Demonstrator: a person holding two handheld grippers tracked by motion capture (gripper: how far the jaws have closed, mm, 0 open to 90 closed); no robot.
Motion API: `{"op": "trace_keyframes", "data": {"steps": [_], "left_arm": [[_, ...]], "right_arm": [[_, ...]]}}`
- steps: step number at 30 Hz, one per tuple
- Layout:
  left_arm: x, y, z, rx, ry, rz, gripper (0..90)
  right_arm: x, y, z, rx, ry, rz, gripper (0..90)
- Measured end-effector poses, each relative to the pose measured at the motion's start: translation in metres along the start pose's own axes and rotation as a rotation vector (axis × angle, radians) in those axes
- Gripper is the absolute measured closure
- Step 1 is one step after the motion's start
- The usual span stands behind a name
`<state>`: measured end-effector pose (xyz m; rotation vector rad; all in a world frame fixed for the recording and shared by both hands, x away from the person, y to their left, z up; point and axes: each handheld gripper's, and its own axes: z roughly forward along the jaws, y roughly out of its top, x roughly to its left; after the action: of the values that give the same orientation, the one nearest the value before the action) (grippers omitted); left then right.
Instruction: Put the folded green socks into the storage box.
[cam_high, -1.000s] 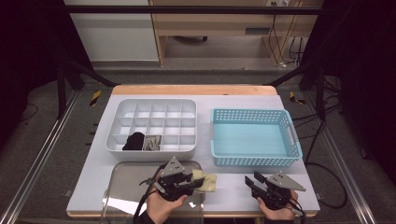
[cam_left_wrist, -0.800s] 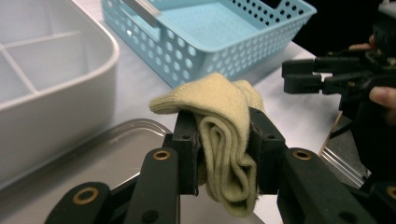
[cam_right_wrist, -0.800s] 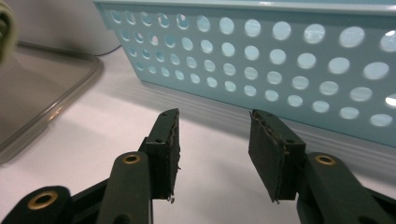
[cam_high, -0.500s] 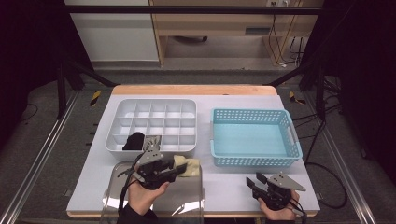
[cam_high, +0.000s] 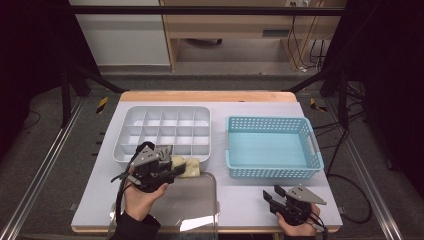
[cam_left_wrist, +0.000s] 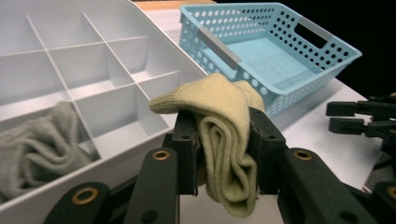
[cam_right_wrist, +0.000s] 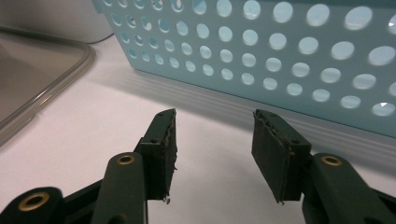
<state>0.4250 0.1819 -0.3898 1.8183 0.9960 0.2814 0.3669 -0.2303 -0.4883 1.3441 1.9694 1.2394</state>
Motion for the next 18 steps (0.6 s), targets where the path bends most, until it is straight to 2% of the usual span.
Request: {"op": "trace_keyframes", "data": {"steps": [8,11,18], "left_arm": [[0.014,0.012,-0.009,-0.028,0.039,-0.012,66.7],[0.020,0.016,-0.011,-0.030,0.039,-0.016,66.7],[0.030,0.031,-0.016,-0.029,0.087,-0.003,66.7]], "right_arm": [[0.001,0.001,0.001,0.002,0.003,-0.003,50.1],[0.001,0.001,0.000,0.001,0.004,0.000,50.1],[0.003,0.001,0.001,0.006,0.005,-0.007,50.1]]}}
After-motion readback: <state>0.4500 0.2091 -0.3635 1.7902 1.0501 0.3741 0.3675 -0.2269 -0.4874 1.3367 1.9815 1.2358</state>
